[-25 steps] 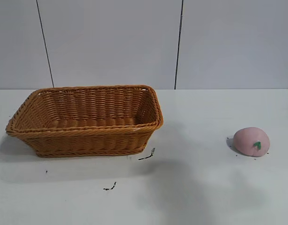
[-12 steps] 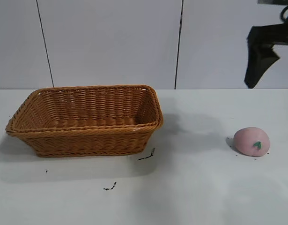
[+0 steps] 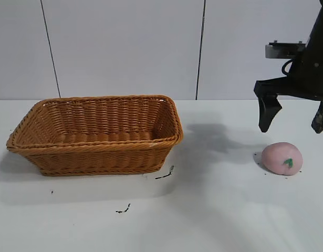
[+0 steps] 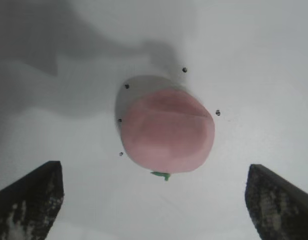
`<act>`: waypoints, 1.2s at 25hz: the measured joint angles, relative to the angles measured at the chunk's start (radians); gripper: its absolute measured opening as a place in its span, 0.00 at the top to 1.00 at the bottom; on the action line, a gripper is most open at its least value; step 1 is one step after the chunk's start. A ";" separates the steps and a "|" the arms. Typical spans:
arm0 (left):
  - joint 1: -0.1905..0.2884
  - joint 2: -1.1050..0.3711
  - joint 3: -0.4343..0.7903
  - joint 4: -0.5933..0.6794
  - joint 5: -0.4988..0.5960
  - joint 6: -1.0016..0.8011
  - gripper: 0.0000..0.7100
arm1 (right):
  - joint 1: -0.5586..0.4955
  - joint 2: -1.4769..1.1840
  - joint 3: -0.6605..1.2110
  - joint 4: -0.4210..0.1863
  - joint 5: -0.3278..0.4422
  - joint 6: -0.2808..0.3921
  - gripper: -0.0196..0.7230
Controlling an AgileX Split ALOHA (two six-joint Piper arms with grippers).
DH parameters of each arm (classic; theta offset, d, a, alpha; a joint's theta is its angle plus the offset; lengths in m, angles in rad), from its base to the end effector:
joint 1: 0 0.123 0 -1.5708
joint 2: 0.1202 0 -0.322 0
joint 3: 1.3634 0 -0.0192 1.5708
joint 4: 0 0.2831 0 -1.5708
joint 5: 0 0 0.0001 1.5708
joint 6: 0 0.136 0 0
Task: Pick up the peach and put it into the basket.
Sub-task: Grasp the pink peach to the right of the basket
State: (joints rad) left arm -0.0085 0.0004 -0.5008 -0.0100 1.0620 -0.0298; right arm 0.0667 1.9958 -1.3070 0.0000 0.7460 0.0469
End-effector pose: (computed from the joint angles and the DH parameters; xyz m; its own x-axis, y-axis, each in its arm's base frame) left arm 0.0262 -0.0014 0.2724 -0.4571 -0.0308 -0.8889 0.0004 0.9994 -0.0348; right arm 0.4403 0.0294 0.1213 -0.9751 -0.0181 -0.2211 -0.0210 0.9997 0.0104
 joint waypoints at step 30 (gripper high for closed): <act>0.000 0.000 0.000 0.000 0.000 0.000 0.02 | 0.001 0.013 -0.281 -0.041 0.251 -0.047 1.00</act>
State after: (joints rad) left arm -0.0085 0.0004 -0.5008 -0.0100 1.0620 -0.0298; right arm 0.0677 2.0093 -1.5875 -0.0410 0.9968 0.0000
